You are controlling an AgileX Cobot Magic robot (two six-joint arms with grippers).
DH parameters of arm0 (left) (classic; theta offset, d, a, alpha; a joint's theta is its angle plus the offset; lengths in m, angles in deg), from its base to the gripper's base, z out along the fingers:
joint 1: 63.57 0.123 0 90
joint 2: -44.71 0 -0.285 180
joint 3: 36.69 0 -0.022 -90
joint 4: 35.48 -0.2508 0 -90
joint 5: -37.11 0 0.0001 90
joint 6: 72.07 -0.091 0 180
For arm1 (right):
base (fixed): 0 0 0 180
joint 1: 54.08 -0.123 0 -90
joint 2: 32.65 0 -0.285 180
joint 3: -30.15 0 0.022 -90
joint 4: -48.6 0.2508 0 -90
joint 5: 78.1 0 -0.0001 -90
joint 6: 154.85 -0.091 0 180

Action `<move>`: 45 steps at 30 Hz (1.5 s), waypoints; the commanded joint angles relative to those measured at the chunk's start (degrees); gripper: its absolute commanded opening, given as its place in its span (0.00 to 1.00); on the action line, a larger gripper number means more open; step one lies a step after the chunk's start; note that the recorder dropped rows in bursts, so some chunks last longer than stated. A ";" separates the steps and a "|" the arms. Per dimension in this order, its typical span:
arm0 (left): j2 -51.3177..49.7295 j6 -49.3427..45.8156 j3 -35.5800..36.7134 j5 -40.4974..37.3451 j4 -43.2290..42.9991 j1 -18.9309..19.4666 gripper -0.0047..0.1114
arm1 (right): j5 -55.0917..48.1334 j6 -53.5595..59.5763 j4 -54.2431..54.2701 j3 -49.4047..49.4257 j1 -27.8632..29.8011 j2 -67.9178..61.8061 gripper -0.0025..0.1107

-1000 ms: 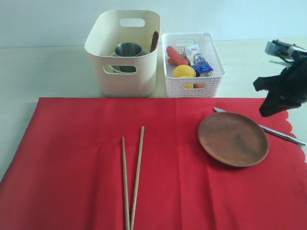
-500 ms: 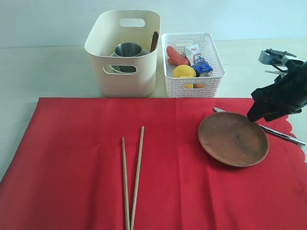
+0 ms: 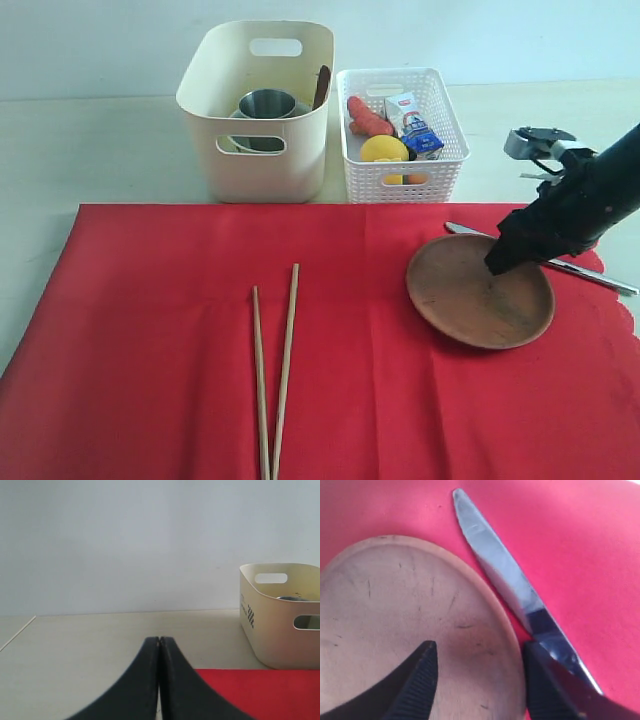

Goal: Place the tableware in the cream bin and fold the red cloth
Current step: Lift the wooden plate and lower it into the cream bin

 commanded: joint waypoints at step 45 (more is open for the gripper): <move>0.35 -0.06 0.17 -0.14 0.78 -0.03 0.06 | -17.38 12.91 33.83 -9.89 -2.84 13.32 0.02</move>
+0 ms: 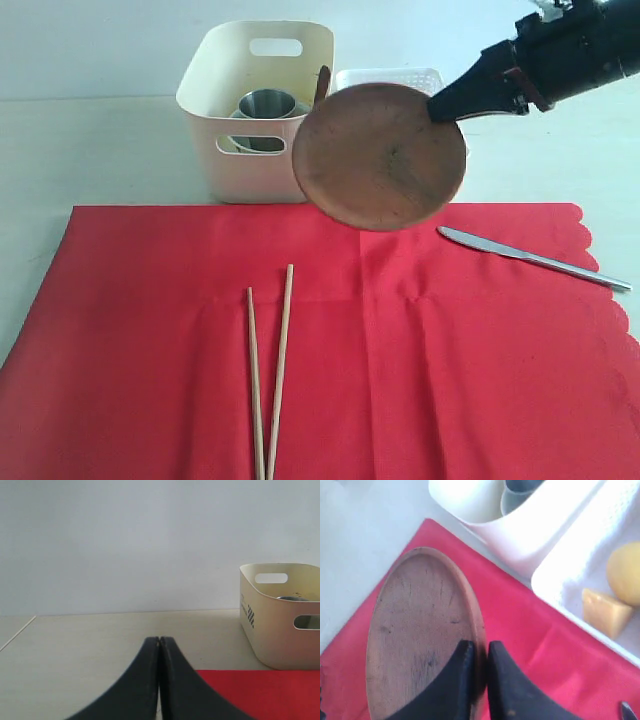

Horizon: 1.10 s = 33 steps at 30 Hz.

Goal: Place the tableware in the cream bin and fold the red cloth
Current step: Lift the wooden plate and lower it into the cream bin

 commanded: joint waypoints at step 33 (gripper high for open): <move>0.35 -0.06 0.17 -0.14 0.78 -0.03 0.06 | 12.95 10.31 35.71 -25.69 -10.54 -25.36 0.02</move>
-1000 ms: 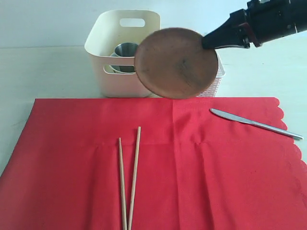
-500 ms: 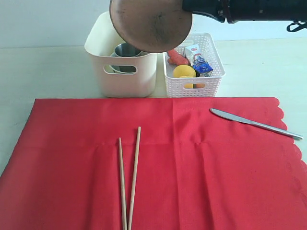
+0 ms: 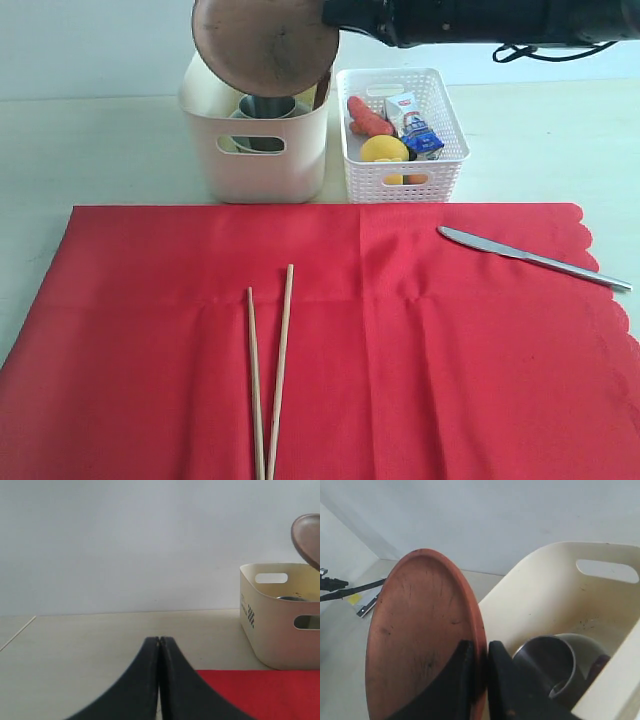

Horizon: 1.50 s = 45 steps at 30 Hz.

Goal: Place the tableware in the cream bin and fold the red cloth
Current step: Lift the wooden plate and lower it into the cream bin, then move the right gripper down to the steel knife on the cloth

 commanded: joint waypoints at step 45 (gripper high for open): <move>0.35 -0.06 0.17 -0.14 0.78 -0.03 0.06 | 5.98 -36.46 -46.22 7.50 5.83 13.33 0.12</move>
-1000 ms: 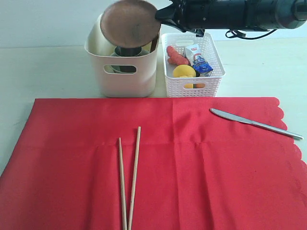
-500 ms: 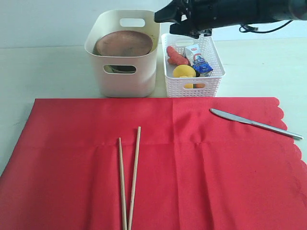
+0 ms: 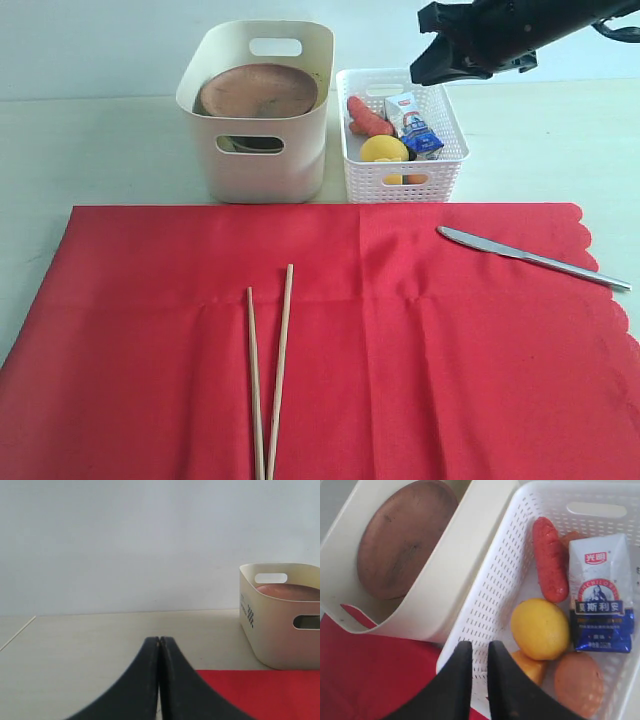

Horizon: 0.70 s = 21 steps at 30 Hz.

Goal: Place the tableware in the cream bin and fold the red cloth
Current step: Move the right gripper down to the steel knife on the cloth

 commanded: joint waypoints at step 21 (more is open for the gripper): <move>0.35 -0.06 0.17 -0.14 0.78 -0.03 0.06 | -2.39 -11.07 -45.97 18.31 -0.03 19.01 0.12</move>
